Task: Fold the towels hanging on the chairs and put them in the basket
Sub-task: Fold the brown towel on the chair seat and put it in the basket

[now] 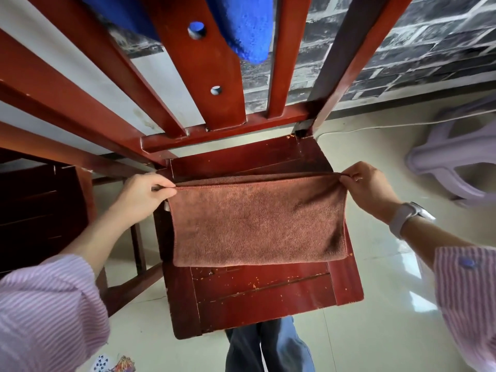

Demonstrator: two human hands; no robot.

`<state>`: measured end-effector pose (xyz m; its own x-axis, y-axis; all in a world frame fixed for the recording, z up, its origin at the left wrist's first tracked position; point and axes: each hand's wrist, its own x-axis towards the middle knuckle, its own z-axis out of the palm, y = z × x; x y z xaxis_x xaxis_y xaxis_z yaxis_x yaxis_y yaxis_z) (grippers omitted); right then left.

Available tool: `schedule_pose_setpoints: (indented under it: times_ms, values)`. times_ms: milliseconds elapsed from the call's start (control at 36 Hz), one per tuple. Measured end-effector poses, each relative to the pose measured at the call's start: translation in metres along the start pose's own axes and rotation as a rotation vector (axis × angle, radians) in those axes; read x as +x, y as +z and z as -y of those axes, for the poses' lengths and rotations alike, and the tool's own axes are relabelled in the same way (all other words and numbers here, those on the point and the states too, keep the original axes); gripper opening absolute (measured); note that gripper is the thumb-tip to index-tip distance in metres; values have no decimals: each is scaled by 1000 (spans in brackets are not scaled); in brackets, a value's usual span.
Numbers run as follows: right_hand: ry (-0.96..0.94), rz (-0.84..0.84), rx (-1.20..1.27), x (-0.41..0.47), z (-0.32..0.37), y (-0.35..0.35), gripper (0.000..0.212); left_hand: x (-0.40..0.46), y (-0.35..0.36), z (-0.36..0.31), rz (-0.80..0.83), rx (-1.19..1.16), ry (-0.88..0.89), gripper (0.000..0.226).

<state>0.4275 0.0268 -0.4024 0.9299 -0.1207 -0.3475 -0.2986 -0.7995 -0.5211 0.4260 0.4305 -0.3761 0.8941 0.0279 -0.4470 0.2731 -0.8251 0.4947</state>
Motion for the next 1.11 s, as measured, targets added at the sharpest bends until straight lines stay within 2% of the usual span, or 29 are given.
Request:
schedule_pose_setpoints:
  times_ms: [167, 278, 333, 389, 444, 500, 583, 722, 806, 889, 1000, 1111]
  values:
    - [-53, -37, 66, -32, 18, -41, 4, -47, -27, -20, -74, -122, 120, 12]
    - [-114, -105, 97, -55, 40, -74, 6, -77, -57, -32, -165, -123, 205, 46]
    - [-148, -131, 116, -62, 49, -87, 12, -86, -70, -37, -192, -117, 232, 49]
    - [-201, -151, 115, -72, 59, -103, 24, -100, -85, -47, -246, -96, 257, 40]
    - [-291, -172, 67, -80, 68, -117, 29, -111, -97, -55, -317, -78, 292, 16]
    - [-374, -199, 8, -86, 73, -128, 22, -120, -108, -62, -359, -97, 310, 19]
    - [-435, -209, -20, -95, 78, -140, 13, -131, -121, -69, -353, -143, 254, 42]
    - [-535, -87, -118, -110, 77, -150, 10, -142, -127, -63, -221, 103, 315, 26]
    - [-504, -38, -141, -111, 72, -146, 12, -140, -121, -60, -159, 147, 272, 19]
    - [-421, -99, -103, -104, 75, -138, 11, -128, -111, -60, -190, 121, 234, 17]
    - [-351, -193, -53, -90, 91, -127, 8, -110, -103, -66, -312, 72, 140, 17]
    - [-382, -294, -28, -82, 91, -118, 9, -107, -99, -65, -474, 80, 212, 14]
